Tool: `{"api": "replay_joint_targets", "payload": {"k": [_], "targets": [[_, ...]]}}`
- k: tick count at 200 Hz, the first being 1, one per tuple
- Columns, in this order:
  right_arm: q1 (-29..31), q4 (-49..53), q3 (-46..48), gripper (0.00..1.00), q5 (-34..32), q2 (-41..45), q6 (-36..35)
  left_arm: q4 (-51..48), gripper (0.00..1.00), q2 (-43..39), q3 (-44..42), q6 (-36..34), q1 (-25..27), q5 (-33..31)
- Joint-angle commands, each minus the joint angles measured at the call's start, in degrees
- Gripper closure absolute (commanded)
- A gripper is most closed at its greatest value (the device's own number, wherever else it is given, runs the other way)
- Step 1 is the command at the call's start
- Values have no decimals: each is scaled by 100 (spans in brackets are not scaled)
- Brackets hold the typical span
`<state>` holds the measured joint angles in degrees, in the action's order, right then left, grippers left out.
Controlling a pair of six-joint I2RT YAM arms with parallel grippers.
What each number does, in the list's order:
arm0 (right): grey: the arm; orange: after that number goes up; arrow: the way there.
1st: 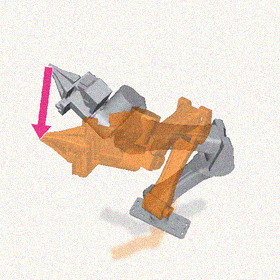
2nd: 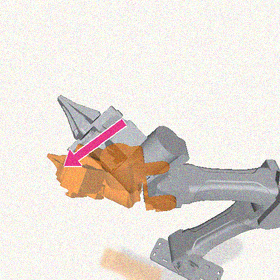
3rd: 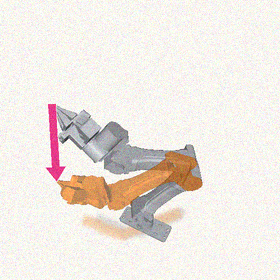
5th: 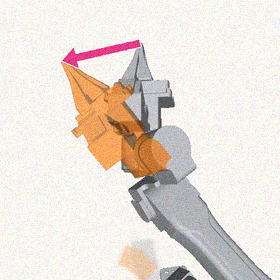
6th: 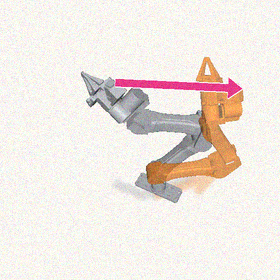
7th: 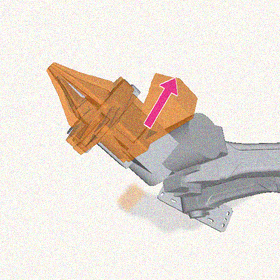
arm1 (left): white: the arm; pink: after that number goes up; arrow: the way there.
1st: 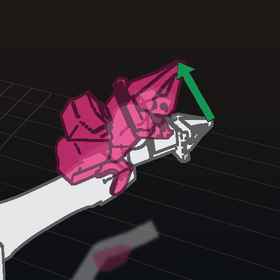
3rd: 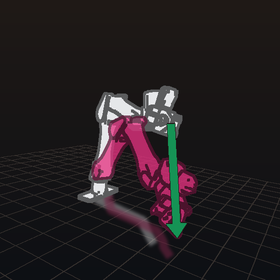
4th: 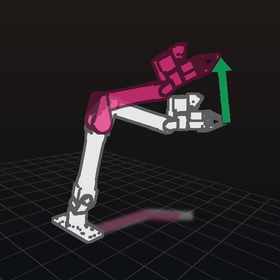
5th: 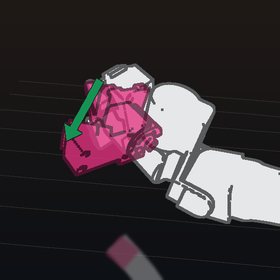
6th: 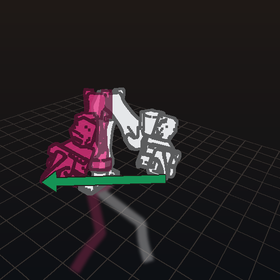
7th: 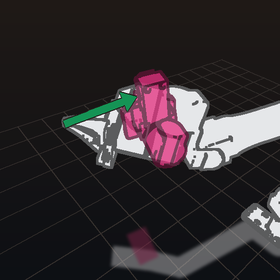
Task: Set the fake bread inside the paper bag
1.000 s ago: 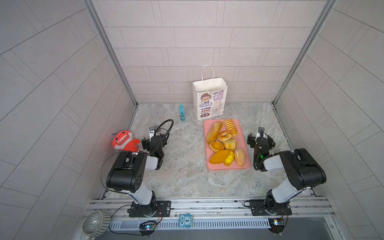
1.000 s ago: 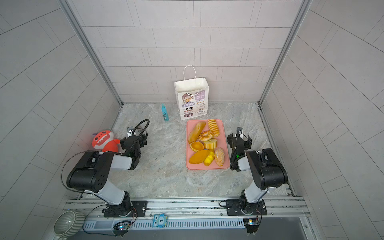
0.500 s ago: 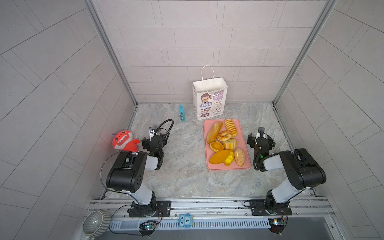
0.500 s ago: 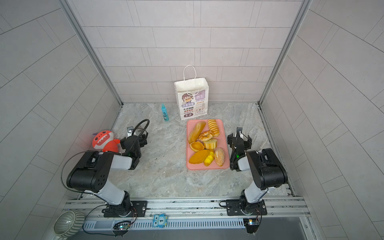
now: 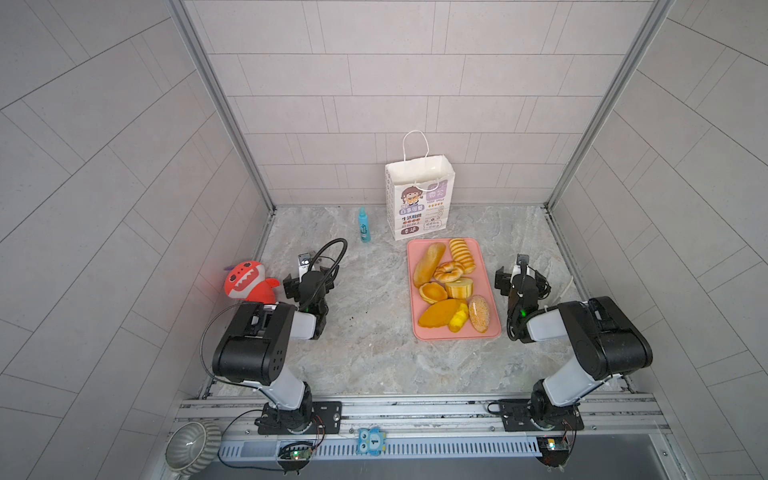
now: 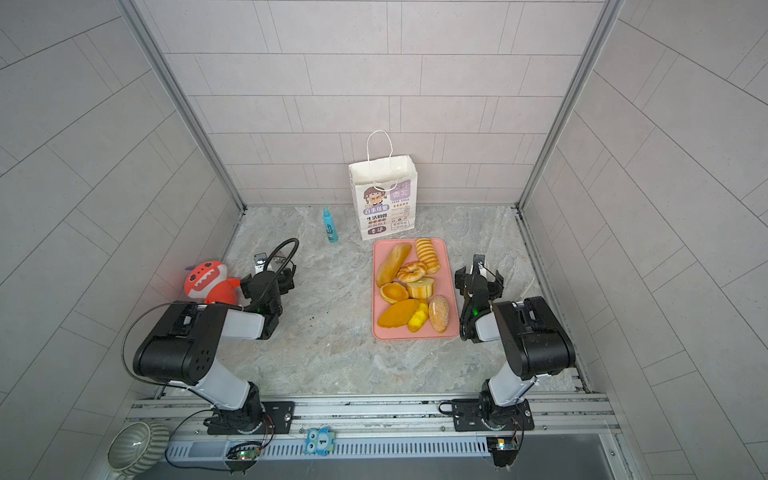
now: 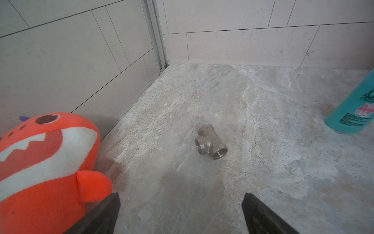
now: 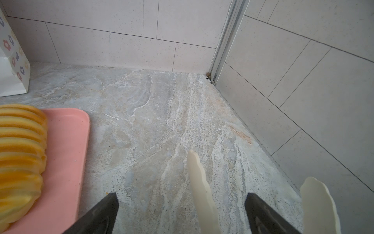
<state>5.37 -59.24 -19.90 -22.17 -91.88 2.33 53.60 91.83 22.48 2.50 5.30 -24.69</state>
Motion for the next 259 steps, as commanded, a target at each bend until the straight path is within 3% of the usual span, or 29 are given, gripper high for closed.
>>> {"api": "replay_joint_targets", "payload": {"k": [1, 94, 127, 147, 179, 211, 228, 238, 259], "targets": [[17, 46, 29, 1, -59, 100, -50, 149, 0, -45, -42, -31, 14, -21], [4, -57, 84, 1, -62, 128, -53, 139, 0, -77, -57, -15, 6, -1], [33, 110, 415, 1, -197, 1050, -36, -576, 0, -522, 141, 30, 37, -307], [35, 1055, 243, 1, -392, 1893, 128, -1697, 0, -936, 565, 158, 41, -599], [30, 2743, -313, 1, -252, 3000, 833, -2572, 0, -1867, 802, 486, 41, -759], [14, 5719, -1587, 1, -689, 3452, 2122, -4310, 0, -2649, 1555, 1201, 43, -641], [8, 7302, -2567, 1, -114, 3317, 2213, -5601, 0, -2863, 2241, 1963, 34, -686], [8, 8077, -3103, 1, 386, 3174, 2107, -6349, 0, -2898, 2737, 2249, 23, -500], [8, 9265, -3887, 1, 866, 3102, 2311, -7317, 0, -2732, 3825, 2248, -10, 691]]}}
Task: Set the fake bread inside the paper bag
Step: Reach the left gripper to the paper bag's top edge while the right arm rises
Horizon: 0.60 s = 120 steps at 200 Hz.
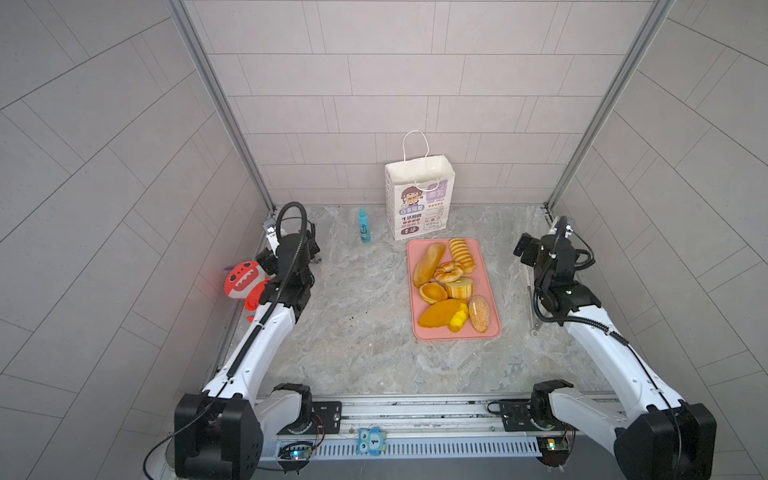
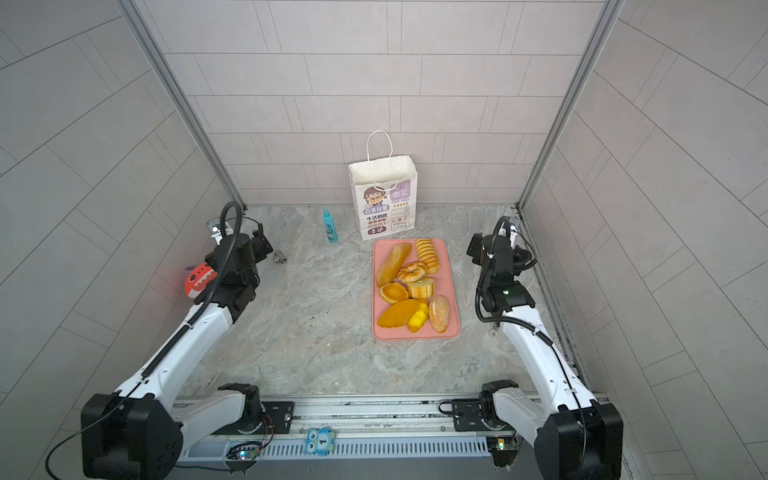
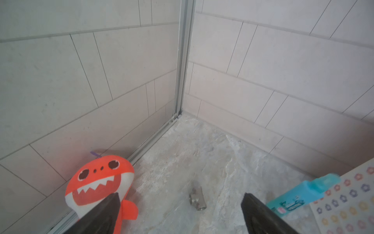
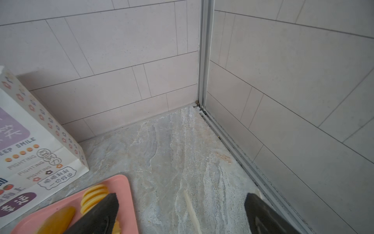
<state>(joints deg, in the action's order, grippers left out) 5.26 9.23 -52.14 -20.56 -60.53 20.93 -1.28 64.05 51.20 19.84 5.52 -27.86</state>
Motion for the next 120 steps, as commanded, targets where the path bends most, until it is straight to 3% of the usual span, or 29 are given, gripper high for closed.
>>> {"api": "replay_joint_targets", "payload": {"k": [1, 12, 36, 63, 82, 90, 120], "targets": [[19, 2434, -669, 1, 716, -26, 454, -1866, 0, 59, 1015, 514, -32, 1062], [-16, 2427, -608, 1, 889, 195, 599, -2291, 0, 289, 1671, 476, -31, 1638], [-406, 2042, -506, 1, 2175, 545, 815, -3121, 11, 1152, 3307, 419, -22, 2648], [-436, 2342, -1192, 4, 3087, 136, 840, -3840, 25, 2414, 5144, 565, 36, 3601], [-425, 2102, -1290, 6, 3388, 136, 826, -4251, 30, 3228, 6268, 787, 224, 3802], [-425, 1974, -1270, 1, 3391, 209, 818, -4413, 32, 3548, 6691, 853, 345, 3799], [-420, 1924, -1445, 1, 3337, 220, 819, -4729, 32, 4657, 8050, 1012, 883, 3696]]}}
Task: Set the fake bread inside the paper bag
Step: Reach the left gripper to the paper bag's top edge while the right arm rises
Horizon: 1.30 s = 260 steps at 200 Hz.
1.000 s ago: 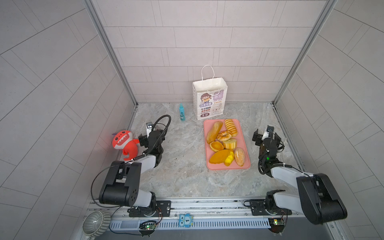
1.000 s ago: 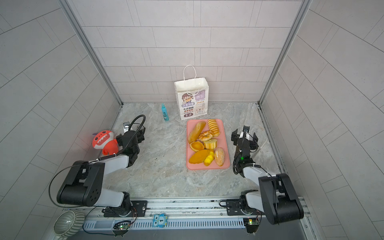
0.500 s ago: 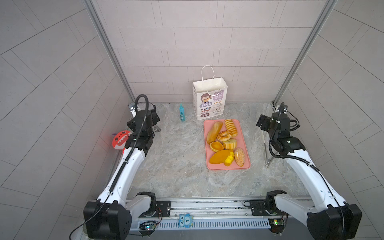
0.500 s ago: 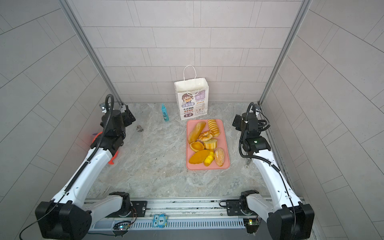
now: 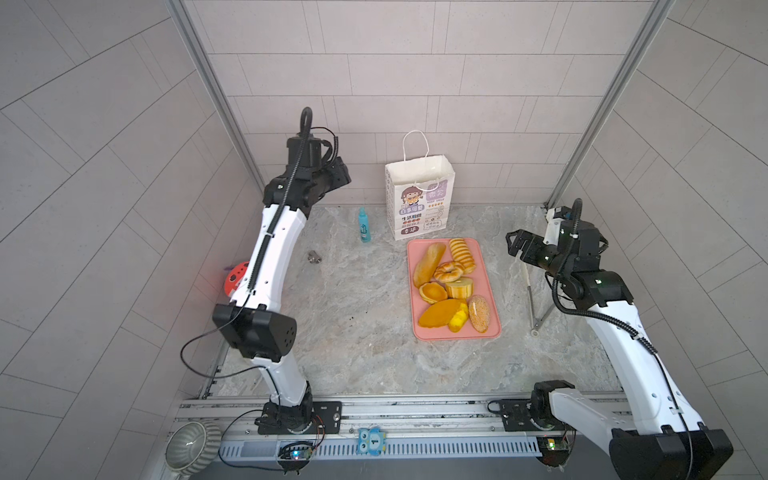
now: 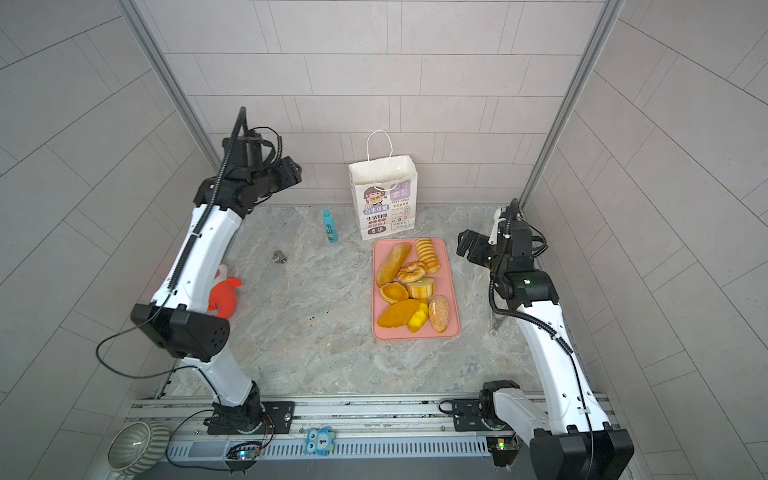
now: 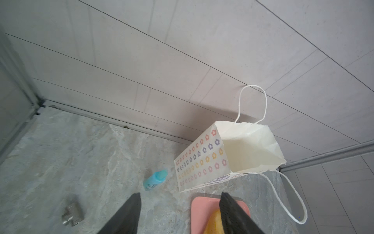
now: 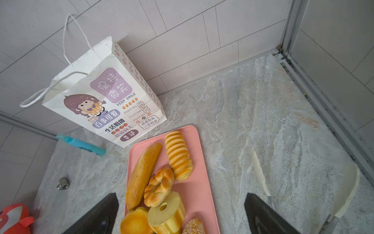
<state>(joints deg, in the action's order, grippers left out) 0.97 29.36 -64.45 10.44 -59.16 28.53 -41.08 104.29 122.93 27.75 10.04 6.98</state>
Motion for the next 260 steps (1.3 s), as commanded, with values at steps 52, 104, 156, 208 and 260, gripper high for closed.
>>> {"api": "replay_joint_targets", "payload": {"k": [52, 104, 156, 208, 260], "targets": [[13, 82, -423, 16, 317, -142, 106, -1066, 25, 2184, 2643, 325, 1085, -213], [13, -32, -195, 21, 417, -11, 200, -447, 23, 2714, 2771, 231, 1158, -727], [15, -106, 2, 21, 511, -13, 262, 30, 23, 2903, 2841, 453, 1097, -861], [11, -202, 88, 22, 650, -113, 320, 522, 30, 3057, 2841, 512, 1057, -1006], [13, -330, 71, 22, 786, -183, 406, 606, 37, 3316, 3047, 409, 1000, -1076]]}}
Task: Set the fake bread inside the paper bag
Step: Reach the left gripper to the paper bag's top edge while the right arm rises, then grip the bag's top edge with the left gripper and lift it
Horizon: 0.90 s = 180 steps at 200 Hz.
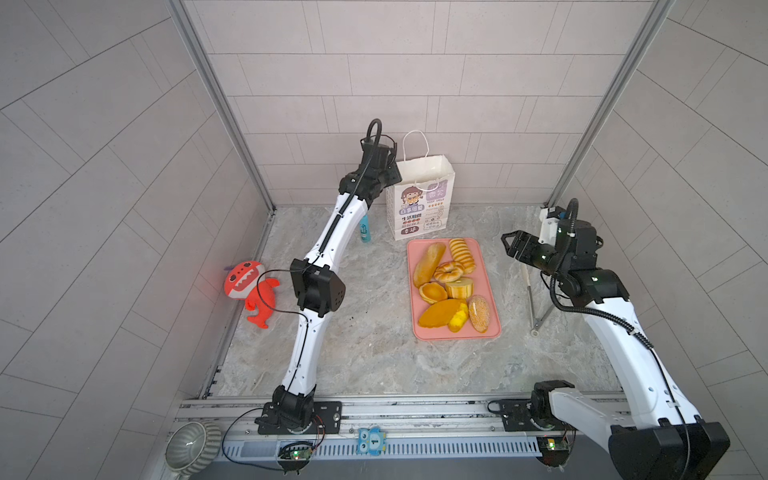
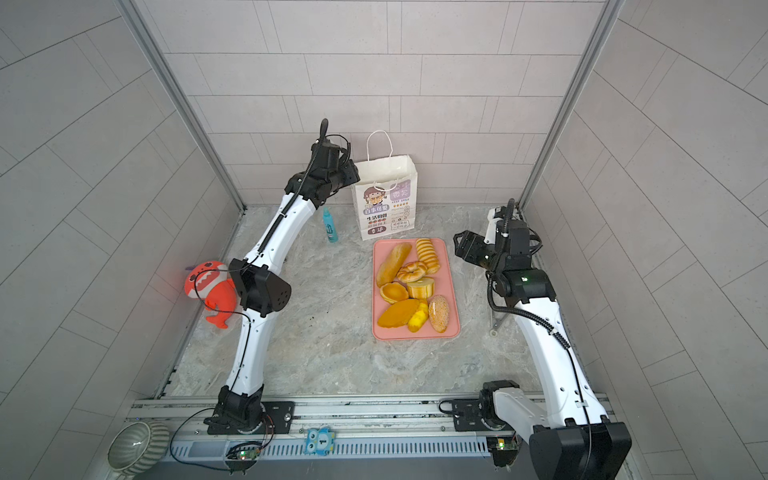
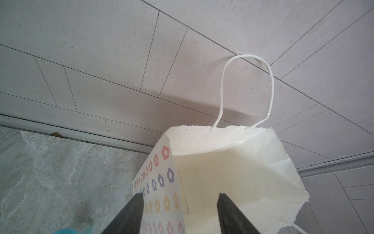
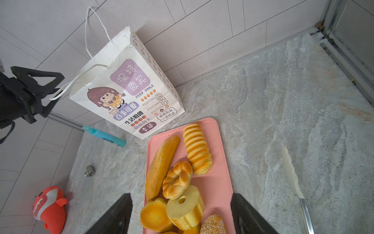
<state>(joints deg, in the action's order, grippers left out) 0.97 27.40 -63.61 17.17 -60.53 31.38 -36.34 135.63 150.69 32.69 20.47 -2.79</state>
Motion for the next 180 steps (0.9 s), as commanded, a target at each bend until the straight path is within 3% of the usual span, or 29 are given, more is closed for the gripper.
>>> {"api": "replay_joint_targets", "payload": {"k": [1, 36, 180], "targets": [[15, -136, -16, 22, 117, -46, 123, 129, 37, 191, 274, -90, -43, -95], [16, -241, 32, 23, 225, -115, 202, 54, 41, 344, 354, -122, -43, -143], [16, -378, 292, 29, 226, -169, 264, 300, 100, 201, -6, 261, -42, 356]]}}
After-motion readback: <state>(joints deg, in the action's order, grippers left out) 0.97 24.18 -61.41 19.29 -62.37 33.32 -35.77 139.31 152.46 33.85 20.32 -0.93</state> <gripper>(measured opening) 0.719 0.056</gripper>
